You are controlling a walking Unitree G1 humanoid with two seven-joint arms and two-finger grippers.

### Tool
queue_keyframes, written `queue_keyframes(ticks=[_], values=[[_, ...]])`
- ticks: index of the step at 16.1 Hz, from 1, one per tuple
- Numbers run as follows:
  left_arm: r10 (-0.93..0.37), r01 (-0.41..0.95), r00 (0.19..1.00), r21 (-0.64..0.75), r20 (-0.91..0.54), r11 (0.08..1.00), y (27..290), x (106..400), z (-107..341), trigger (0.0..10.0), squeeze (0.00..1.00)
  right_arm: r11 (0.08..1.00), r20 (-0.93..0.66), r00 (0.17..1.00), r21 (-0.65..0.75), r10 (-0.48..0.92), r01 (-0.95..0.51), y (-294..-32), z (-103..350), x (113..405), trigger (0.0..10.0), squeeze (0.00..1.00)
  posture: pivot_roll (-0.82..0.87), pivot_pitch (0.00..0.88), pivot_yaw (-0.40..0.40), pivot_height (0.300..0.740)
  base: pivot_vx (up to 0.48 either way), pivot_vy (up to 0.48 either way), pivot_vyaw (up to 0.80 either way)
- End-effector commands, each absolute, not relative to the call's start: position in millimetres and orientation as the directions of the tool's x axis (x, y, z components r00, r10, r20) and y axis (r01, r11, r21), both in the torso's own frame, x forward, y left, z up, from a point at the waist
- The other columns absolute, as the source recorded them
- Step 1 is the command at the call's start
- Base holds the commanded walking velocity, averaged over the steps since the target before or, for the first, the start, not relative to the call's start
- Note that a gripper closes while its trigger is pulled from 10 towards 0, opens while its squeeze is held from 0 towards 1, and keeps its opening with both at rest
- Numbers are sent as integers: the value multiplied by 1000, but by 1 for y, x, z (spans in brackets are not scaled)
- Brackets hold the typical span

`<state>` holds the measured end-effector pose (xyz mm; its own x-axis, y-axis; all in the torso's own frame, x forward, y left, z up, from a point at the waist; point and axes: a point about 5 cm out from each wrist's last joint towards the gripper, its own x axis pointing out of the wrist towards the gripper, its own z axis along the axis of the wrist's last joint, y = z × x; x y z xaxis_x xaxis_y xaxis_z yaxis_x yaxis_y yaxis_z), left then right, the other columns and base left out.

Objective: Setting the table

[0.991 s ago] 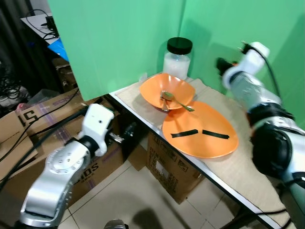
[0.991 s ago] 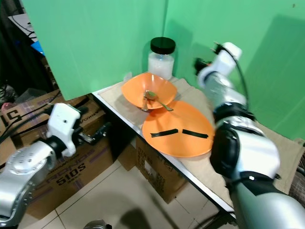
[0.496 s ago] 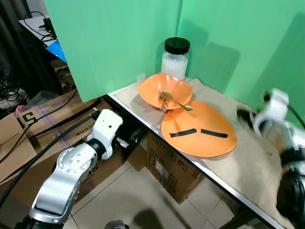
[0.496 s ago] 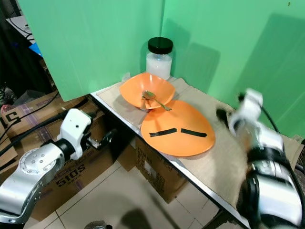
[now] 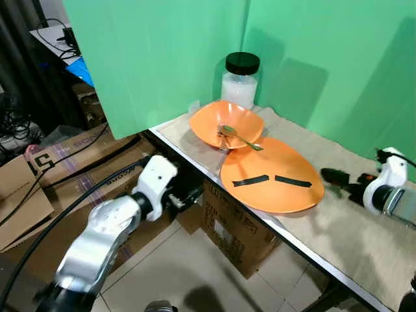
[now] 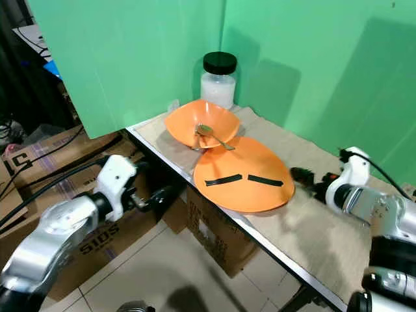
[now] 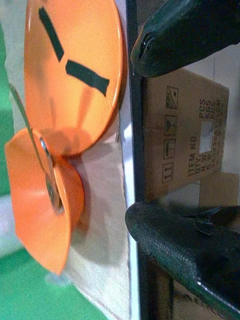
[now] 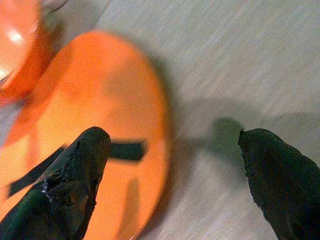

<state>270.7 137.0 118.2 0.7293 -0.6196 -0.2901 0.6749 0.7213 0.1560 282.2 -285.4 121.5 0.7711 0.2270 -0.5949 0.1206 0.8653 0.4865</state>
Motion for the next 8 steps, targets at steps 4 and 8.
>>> queue_keyframes(ticks=[4, 8], values=[[-678, 740, 670, 192, -304, 645, 122, 286, 114, 10000, 0, 790, -561, 738, 610, 375, 62, -254, 122, 270, 10000, 0, 76, 0, 6, 740, 0, 0, 0], [-708, 777, 628, 210, -323, 593, 117, 292, 105, 10000, 0, 791, -594, 702, 608, 392, 72, -244, 113, 265, 10000, 0, 81, 0, 4, 740, 0, 0, 0]])
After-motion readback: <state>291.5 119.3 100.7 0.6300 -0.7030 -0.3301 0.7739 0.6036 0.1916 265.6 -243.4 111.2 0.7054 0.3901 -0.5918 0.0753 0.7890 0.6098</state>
